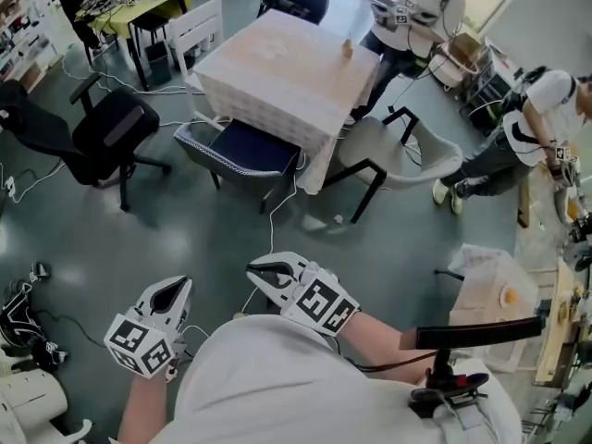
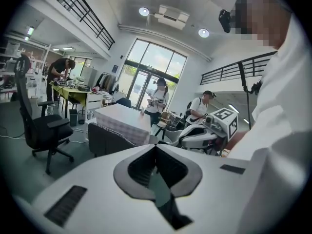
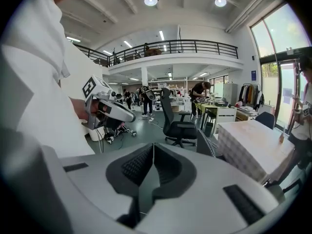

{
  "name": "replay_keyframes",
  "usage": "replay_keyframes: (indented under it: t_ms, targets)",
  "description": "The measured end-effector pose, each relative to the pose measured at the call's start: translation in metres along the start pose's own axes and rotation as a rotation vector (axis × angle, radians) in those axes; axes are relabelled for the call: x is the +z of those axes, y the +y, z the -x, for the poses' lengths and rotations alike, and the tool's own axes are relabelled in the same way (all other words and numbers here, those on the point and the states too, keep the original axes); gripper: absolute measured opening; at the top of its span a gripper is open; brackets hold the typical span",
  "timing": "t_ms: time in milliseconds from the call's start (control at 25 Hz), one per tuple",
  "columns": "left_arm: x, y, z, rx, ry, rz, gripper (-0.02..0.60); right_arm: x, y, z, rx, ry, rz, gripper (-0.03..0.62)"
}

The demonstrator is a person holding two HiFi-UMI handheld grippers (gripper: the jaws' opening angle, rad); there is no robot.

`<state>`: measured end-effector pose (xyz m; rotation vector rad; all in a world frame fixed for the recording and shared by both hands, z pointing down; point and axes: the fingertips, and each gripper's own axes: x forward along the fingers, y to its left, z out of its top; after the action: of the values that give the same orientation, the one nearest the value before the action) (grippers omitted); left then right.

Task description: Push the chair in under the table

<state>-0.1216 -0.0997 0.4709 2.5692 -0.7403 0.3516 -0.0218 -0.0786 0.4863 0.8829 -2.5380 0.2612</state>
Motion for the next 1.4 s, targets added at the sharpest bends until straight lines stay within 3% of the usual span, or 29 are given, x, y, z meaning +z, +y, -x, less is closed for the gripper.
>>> replay_keyframes:
  t_ms: [480,760,1400]
  targets:
    - [-0.025,-0.015,0.034,-0.030,0.019,0.016,0.012,0.005,0.061,-0.001,-0.005,0.012,0.004,0.017]
    - [-0.024,-0.007,0.045,0.006,-0.004,0.047,0.012,0.009,0.073,-0.001,0.002,0.021,0.021,0.015]
    - [-0.034,-0.013,0.041,0.004,0.011,0.042,0.012,-0.001,0.075,0.005,0.001,0.029,0.022,0.015]
